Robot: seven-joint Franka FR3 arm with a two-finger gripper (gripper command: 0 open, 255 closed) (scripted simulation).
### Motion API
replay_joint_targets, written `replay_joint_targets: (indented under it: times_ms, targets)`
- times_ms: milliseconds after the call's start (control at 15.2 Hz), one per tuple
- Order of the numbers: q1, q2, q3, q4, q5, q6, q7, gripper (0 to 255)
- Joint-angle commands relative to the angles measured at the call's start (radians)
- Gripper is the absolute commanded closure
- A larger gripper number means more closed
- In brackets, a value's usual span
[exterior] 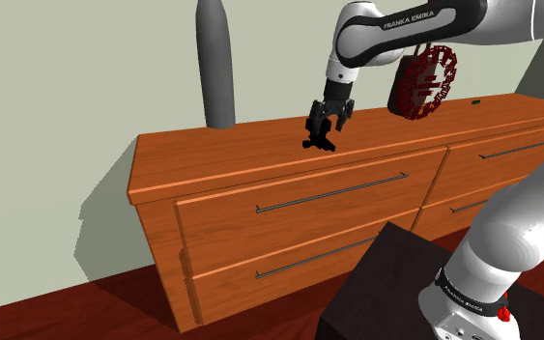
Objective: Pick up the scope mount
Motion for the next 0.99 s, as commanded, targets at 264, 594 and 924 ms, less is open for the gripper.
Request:
replay_joint_targets:
  times_ms: [264,594,924]
  targets:
    - [-0.002,0.02,-0.001,-0.072,0.001,0.092,-0.003,0]
    - [-0.002,0.021,-0.001,-0.072,0.001,0.093,-0.003,255]
    - [-0.002,0.021,-0.001,-0.072,0.001,0.093,-0.003,255]
